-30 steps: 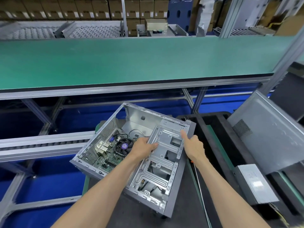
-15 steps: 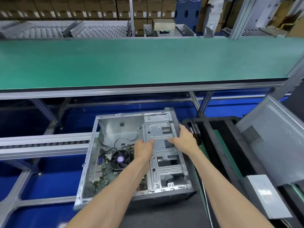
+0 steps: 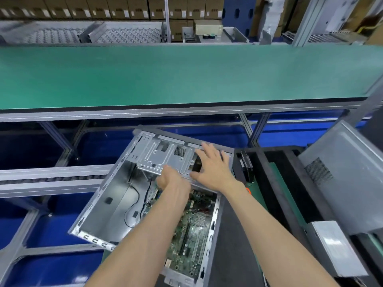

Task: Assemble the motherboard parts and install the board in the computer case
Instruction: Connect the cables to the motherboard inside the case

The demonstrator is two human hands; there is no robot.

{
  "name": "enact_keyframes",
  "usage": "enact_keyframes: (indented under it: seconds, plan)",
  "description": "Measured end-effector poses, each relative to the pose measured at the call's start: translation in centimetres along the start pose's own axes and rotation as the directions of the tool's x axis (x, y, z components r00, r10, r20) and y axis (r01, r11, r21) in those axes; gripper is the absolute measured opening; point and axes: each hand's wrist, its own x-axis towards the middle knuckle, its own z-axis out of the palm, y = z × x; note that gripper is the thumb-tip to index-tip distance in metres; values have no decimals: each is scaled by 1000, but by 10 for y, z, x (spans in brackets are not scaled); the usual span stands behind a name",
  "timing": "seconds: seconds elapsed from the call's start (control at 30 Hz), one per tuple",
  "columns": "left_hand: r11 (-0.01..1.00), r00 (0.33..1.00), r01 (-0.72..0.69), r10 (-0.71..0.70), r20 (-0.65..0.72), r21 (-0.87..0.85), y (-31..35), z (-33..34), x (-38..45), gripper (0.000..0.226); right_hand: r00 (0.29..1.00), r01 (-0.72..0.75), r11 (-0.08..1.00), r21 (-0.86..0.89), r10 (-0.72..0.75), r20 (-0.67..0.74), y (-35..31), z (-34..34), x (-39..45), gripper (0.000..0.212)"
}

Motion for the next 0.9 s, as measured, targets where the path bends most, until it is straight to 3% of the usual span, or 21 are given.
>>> enact_keyframes:
  seconds: [0.1,0.2,0.33,0.6,0.7,0.8,0.9]
  plan:
    - [1000,998,9,-11,64,21,8,-11,14,9,986,64,997,-46,-56,156,-4,13,-11,95]
    - [997,986,-20,7,165,79,19,-22,25,7,991,93,970,-226,-67,119,-5,25,-20,86]
    - [994,987,-72,59,148,86,47,-29,43,21,994,99,970,-222,-85,68,-7,26,-21,71]
    - [997,994,-77,75,75,27,40,-51,50,19,987,154,966,-206,-139,84,-1,20,-9,78]
    - [997,996,-60,63,61,-40,31,-58,47,32,983,177,954,-243,-160,89,1,18,-1,81]
    - [997,992,-72,75,97,-38,27,-62,42,20,985,167,951,-259,-149,88,1,17,1,82]
    - [987,968,-142,122,218,80,21,-74,41,15,986,165,953,-255,-151,73,1,20,-4,82]
